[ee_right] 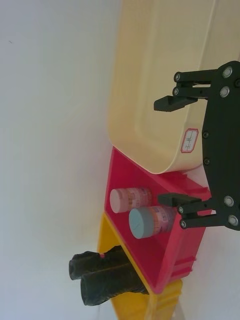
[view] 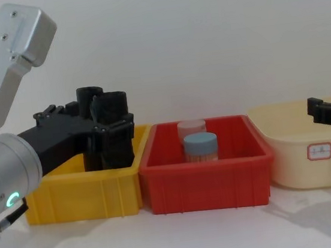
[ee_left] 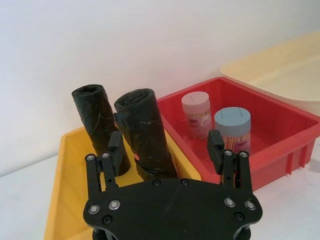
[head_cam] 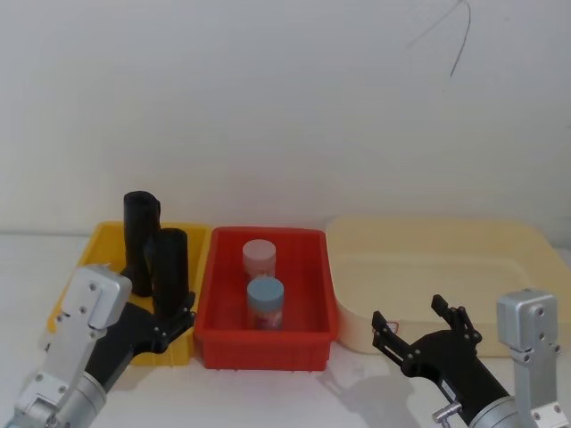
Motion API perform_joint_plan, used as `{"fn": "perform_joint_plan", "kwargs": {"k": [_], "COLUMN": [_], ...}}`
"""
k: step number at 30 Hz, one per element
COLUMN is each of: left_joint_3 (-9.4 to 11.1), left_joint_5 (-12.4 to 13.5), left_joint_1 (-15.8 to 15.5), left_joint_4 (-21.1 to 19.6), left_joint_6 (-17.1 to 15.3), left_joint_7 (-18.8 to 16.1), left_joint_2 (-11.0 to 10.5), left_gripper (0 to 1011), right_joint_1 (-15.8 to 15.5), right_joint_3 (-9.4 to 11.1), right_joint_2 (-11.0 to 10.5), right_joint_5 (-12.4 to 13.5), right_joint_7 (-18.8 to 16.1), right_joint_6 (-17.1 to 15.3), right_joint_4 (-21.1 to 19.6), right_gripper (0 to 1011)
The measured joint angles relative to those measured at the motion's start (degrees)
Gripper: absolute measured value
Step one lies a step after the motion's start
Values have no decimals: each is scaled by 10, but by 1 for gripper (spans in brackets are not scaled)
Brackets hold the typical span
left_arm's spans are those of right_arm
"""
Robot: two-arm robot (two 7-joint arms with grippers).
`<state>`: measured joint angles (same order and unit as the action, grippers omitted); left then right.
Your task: Pick up the garbage bag with the one hand and transfer it to the other hand.
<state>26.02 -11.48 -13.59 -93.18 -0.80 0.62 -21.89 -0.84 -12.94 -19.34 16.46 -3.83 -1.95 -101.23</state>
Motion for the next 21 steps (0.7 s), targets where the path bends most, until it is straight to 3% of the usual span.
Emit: {"fn": "perform_joint_plan", "kwargs": {"k": [21], "left_joint_3": [0], "left_joint_5": [0], "left_joint_1": [0], "left_joint_4": [0], "left_joint_6": [0], "left_joint_7": [0], "left_joint_2": [0], "left_gripper": [1001], "right_joint_1": [0], "right_joint_3": [0], "right_joint_2": [0], "right_joint_5": [0], "right_joint_7": [0], "right_joint_6": [0], "right_joint_4": [0], "right_gripper": [1000]}}
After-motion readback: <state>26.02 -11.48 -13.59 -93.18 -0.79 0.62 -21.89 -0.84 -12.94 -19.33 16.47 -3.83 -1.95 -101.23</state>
